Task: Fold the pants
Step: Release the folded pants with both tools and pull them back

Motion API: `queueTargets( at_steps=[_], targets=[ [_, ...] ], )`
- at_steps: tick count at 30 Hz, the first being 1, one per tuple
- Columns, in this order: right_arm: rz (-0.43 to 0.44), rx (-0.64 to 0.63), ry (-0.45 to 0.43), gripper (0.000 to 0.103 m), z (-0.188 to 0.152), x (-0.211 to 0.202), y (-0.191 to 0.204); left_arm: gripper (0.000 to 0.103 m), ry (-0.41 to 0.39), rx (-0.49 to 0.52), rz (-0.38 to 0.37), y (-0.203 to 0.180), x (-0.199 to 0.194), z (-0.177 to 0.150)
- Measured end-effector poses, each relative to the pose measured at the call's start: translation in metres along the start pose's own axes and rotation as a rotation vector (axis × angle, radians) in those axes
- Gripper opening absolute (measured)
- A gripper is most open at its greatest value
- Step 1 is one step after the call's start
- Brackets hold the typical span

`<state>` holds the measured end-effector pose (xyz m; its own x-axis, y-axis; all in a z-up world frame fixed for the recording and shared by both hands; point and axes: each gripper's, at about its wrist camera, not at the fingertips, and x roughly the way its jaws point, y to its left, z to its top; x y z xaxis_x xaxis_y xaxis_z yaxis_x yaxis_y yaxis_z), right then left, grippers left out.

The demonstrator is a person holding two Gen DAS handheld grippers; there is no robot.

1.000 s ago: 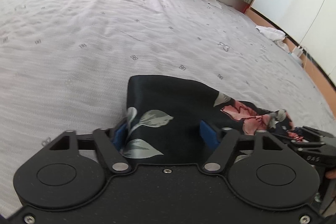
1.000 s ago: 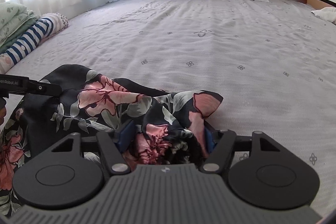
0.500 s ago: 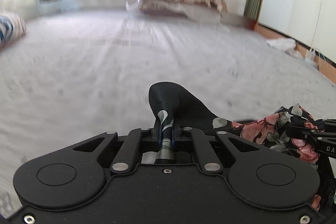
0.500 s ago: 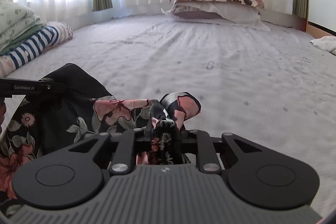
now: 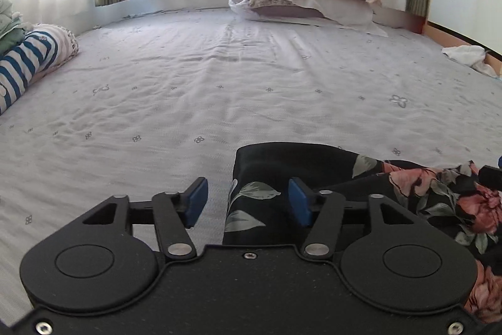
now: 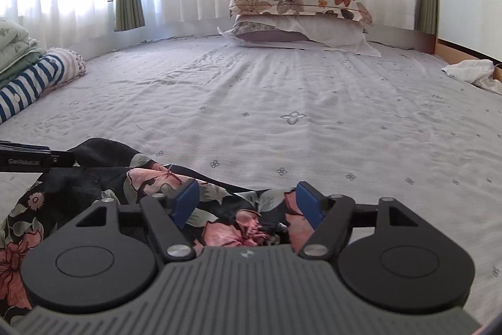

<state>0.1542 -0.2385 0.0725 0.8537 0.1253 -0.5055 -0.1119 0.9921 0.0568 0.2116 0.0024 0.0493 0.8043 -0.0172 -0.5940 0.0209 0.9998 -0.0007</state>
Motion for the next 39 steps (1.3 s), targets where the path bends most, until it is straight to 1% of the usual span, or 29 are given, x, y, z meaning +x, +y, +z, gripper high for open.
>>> queueTargets(
  at_steps=[3,4,6,9,10,12,15,18,21,24,29,34,39],
  targets=[
    [-0.014,0.044,-0.006,0.087,-0.002,-0.013,-0.006,0.070,0.002,0.009,-0.009,0.004,-0.016,-0.002],
    [-0.017,0.061,-0.011,0.088,-0.003,-0.019,-0.007,0.076,0.001,0.006,-0.022,0.004,-0.024,-0.003],
    [-0.022,0.089,-0.024,0.090,-0.008,-0.031,-0.009,0.083,-0.003,-0.006,-0.057,0.005,-0.040,-0.009],
    [-0.038,0.104,-0.050,0.094,-0.016,-0.053,-0.003,0.085,0.002,-0.022,-0.107,0.005,-0.063,-0.021],
    [-0.046,0.108,-0.061,0.099,-0.019,-0.061,0.000,0.085,0.008,-0.025,-0.118,0.004,-0.070,-0.026],
    [-0.059,0.119,-0.081,0.103,-0.028,-0.076,0.008,0.087,0.021,-0.038,-0.133,0.004,-0.084,-0.037],
    [-0.068,0.135,-0.107,0.103,-0.045,-0.099,0.022,0.088,0.038,-0.062,-0.154,0.002,-0.105,-0.055],
    [-0.067,0.143,-0.120,0.103,-0.060,-0.119,0.036,0.092,0.035,-0.044,-0.160,-0.005,-0.128,-0.072],
    [-0.073,0.116,-0.121,0.103,-0.073,-0.135,0.053,0.095,0.037,-0.034,-0.157,-0.010,-0.146,-0.087],
    [-0.089,0.095,-0.109,0.103,-0.083,-0.145,0.066,0.096,0.061,-0.046,-0.166,-0.012,-0.157,-0.100],
    [-0.096,0.094,-0.053,0.103,-0.104,-0.153,0.079,0.097,0.090,-0.031,-0.156,-0.018,-0.166,-0.118],
    [-0.109,0.103,-0.008,0.103,-0.120,-0.156,0.085,0.098,0.114,-0.013,-0.129,-0.021,-0.170,-0.135],
    [-0.113,0.099,0.022,0.103,-0.128,-0.154,0.087,0.098,0.137,-0.002,-0.115,-0.019,-0.169,-0.145]
  ],
)
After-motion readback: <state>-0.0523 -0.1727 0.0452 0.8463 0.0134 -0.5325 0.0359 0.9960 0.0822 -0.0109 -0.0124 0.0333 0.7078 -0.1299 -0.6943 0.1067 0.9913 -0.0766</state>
